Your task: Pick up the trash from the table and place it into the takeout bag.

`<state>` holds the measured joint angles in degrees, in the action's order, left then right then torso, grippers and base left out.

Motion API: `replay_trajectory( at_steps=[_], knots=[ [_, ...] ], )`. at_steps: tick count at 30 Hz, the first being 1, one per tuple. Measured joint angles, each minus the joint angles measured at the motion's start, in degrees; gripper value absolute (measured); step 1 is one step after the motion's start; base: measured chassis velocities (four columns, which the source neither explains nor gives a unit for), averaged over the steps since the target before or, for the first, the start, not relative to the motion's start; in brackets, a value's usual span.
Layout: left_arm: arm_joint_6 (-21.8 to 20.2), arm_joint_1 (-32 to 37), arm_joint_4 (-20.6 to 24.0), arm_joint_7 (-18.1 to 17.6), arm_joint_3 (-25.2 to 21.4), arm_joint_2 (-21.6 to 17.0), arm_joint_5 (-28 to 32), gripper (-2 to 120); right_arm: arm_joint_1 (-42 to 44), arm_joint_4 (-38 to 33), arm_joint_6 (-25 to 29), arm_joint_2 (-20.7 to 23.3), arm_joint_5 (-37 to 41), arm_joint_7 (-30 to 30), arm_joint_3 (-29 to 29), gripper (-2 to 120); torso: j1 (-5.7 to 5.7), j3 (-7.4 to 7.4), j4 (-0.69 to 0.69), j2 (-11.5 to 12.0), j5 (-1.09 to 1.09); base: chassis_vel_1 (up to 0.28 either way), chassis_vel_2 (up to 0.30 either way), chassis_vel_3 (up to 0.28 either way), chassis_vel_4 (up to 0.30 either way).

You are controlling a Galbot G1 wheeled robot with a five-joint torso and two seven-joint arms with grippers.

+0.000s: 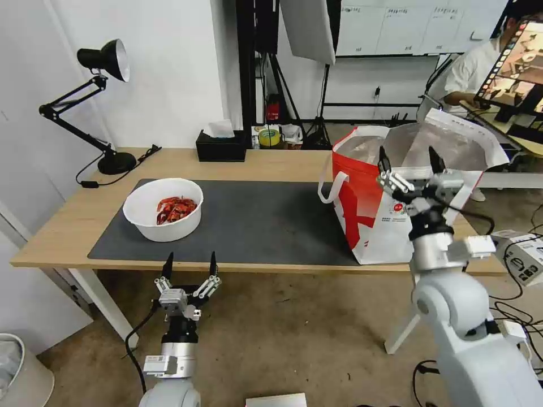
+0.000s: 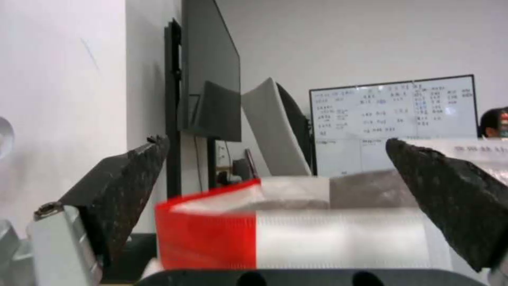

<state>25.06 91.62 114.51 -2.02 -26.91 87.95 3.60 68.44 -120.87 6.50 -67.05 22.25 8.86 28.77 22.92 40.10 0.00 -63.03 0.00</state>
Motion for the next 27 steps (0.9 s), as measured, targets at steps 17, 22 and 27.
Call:
replay_trajectory(
  at_steps=[17, 22, 27],
  knots=[
    [0.2, 0.37, 0.43, -0.02, -0.2, 0.25, 0.02, 100, 8.11, 4.64, 10.34, -6.33, -6.01, -5.63, -0.49, 100, 0.0, 0.0, 0.0, 0.0, -0.01, 0.0, 0.0, 0.0, 0.0],
    [0.21, 0.27, 0.41, -0.03, -0.19, 0.26, 0.05, 100, 9.34, 5.42, 12.09, -7.43, -6.99, -5.68, -1.02, 100, 0.0, 0.0, 0.0, 0.0, -0.01, 0.0, 0.0, 0.0, 0.0],
    [0.23, 0.05, 0.37, -0.03, -0.31, 0.1, 0.62, 100, 13.22, 7.37, 16.27, -11.11, -10.35, -5.69, -2.95, 100, 0.01, 0.0, 0.0, 0.0, 0.0, 0.0, 0.0, 0.0, 0.0]
  ],
)
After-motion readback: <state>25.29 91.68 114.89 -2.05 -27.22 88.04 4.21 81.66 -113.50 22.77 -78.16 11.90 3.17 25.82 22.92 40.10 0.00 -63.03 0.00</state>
